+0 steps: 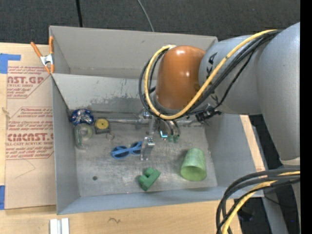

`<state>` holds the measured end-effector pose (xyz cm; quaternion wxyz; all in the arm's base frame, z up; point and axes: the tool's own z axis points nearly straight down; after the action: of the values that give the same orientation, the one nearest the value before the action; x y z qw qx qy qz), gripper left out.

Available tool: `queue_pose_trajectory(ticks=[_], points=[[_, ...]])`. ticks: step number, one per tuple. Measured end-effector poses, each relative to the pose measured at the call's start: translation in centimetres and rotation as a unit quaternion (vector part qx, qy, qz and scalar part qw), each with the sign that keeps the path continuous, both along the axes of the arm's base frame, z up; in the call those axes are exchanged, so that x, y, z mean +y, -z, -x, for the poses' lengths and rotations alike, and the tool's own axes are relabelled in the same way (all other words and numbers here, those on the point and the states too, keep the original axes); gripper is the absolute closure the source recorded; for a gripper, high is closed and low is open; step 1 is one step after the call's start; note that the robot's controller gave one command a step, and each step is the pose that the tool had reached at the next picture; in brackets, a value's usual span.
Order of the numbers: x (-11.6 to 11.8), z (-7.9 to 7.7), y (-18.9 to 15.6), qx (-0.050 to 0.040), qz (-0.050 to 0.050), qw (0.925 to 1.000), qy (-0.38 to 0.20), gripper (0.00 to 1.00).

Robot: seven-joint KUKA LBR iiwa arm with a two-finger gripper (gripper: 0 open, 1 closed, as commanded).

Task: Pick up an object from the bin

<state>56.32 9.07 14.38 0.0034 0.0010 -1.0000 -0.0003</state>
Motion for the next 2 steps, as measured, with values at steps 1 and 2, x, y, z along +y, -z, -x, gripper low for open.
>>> queue_pose_trajectory(ticks=[1, 2], points=[[1.56, 0.11, 5.97, -0.0009, 0.000, 0.9991, 0.042, 0.00], [1.48, -0.08, 5.59, -0.0039, 0.000, 0.9991, 0.043, 1.00]])
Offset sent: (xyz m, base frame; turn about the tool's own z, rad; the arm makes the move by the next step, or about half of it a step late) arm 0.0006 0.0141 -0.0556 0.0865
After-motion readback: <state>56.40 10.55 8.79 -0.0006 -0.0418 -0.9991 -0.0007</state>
